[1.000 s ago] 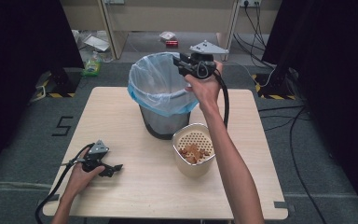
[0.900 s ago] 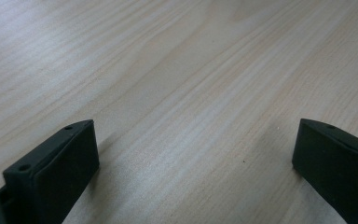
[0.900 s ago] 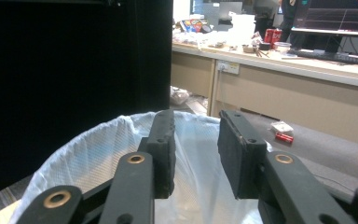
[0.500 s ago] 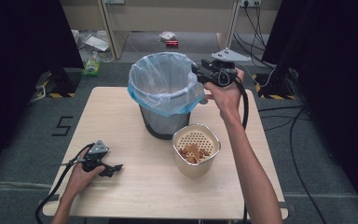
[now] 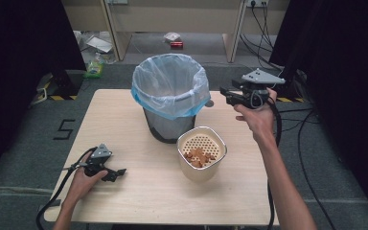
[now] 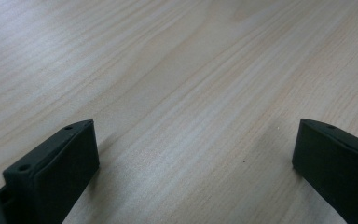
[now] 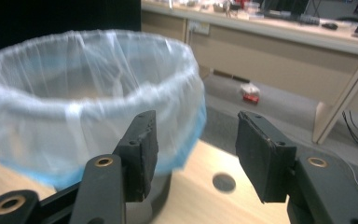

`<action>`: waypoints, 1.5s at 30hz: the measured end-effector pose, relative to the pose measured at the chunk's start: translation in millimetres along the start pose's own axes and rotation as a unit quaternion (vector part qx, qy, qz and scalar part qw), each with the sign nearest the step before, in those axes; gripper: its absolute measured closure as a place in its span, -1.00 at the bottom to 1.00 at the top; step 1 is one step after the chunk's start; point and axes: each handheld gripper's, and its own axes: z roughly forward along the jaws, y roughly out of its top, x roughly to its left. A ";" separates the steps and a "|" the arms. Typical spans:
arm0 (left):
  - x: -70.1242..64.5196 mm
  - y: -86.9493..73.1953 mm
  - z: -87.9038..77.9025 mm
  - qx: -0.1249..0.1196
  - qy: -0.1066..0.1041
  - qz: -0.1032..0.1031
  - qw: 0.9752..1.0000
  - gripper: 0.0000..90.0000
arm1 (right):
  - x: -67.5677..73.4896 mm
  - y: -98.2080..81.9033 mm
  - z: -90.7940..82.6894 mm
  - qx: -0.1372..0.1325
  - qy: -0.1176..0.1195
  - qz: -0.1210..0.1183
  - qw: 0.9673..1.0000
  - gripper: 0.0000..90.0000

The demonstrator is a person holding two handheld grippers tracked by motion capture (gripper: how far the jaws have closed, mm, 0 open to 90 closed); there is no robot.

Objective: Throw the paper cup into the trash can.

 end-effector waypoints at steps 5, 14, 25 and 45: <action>0.0 0.0 -0.1 0.000 0.000 0.000 1.000 -1.00 | -6.3 -19.5 -12.3 0.012 -0.001 0.000 1.000 0.07; 0.0 0.1 -0.1 0.001 0.000 0.000 1.000 -1.00 | -15.6 -67.2 -28.4 0.035 -0.013 0.008 0.999 0.03; 0.0 0.1 0.0 0.000 0.000 0.000 1.000 -1.00 | -36.3 -148.1 -38.1 0.084 -0.026 0.055 0.995 0.02; 0.0 0.0 -0.1 0.000 0.000 0.000 1.000 -1.00 | -5.5 -230.3 -40.4 0.158 -0.025 0.025 0.987 -0.11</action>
